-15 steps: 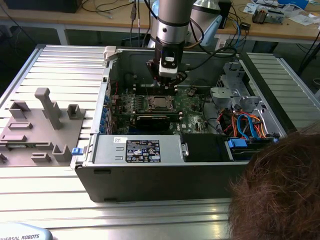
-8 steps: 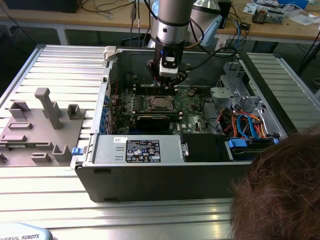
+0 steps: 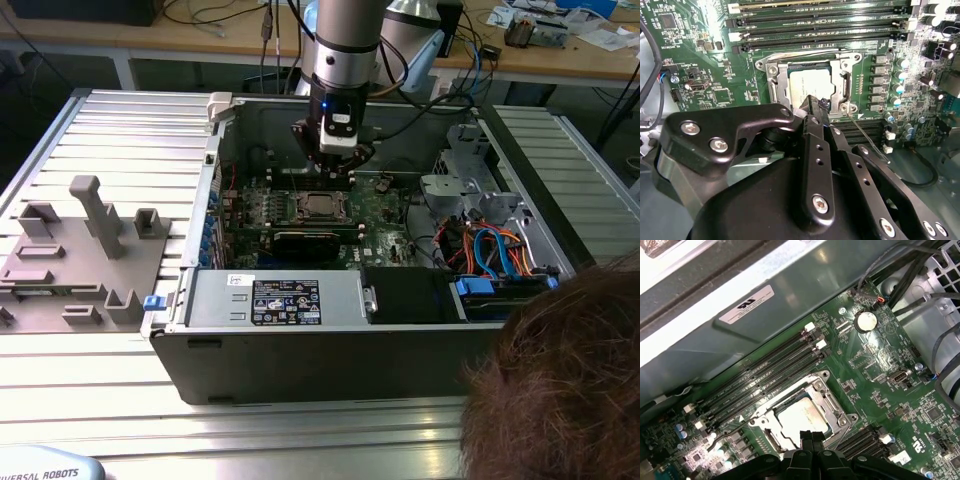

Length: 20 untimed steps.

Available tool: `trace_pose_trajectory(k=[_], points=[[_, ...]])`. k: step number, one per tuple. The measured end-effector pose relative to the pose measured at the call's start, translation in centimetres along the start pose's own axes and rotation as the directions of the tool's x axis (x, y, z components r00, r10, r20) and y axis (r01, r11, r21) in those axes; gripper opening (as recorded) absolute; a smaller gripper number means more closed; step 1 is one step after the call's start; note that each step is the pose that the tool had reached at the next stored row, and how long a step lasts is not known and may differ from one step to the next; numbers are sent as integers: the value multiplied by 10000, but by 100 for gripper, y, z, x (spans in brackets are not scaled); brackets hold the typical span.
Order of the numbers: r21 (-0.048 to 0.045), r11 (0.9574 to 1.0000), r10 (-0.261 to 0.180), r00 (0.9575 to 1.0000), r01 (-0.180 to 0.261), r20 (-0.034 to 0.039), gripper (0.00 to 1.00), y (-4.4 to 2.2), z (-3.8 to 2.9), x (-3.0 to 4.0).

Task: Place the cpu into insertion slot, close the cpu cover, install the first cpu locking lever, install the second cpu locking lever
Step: 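Install the first cpu locking lever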

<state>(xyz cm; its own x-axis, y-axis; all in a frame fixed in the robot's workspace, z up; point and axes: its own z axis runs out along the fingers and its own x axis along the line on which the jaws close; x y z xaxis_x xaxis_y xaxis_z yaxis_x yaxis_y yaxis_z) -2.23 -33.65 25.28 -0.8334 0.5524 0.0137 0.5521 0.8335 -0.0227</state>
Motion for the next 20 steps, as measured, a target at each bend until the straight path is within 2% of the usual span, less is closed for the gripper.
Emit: trace_pose_trajectory(k=[20], points=[[7, 9989, -461, 9989, 461, 11, 11, 0, 0, 0]])
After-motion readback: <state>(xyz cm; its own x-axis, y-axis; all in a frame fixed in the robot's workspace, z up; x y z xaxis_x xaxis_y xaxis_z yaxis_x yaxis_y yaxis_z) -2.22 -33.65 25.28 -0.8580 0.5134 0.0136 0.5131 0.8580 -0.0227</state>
